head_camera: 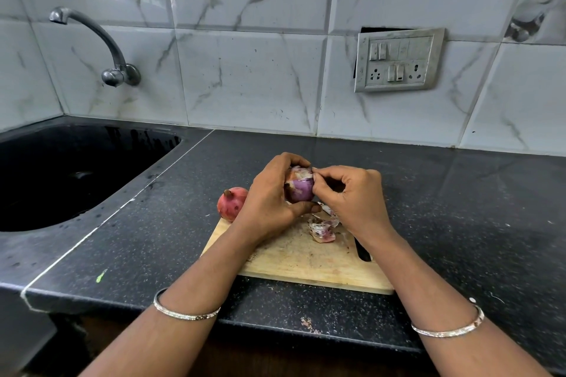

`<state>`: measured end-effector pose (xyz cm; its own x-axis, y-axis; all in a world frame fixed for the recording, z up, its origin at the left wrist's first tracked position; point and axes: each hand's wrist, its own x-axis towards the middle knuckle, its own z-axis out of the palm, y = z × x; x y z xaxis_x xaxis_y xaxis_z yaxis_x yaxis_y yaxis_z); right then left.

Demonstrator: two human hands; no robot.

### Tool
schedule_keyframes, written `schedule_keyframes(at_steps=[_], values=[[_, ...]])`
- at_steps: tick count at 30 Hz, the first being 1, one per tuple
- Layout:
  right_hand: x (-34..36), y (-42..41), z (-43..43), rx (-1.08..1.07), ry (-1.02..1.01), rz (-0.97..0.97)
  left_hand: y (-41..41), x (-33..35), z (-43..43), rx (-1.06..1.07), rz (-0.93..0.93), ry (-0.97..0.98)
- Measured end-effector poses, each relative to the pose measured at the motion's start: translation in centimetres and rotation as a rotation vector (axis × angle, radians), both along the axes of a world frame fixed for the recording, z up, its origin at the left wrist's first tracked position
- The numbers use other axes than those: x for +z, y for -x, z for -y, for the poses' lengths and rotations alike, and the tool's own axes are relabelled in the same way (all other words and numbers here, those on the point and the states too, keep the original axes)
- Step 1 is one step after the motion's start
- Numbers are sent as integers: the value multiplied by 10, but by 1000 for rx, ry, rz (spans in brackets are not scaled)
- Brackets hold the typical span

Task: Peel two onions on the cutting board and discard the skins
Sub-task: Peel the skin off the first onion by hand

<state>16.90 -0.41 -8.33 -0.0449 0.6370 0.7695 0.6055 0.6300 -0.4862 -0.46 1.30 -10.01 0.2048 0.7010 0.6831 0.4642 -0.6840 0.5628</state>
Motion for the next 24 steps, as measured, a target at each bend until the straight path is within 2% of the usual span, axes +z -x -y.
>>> schedule_keyframes(at_steps=[6,14,20,24], values=[[1,0,0,-33,11,3,0,0,0,-6,-8,8],[3,-3,-6,17,200,-217,-1,0,0,8,16,16],[5,-4,-4,76,257,-329,-1,0,-1,17,18,14],[7,-5,-1,116,248,-307,0,0,-1,14,17,7]])
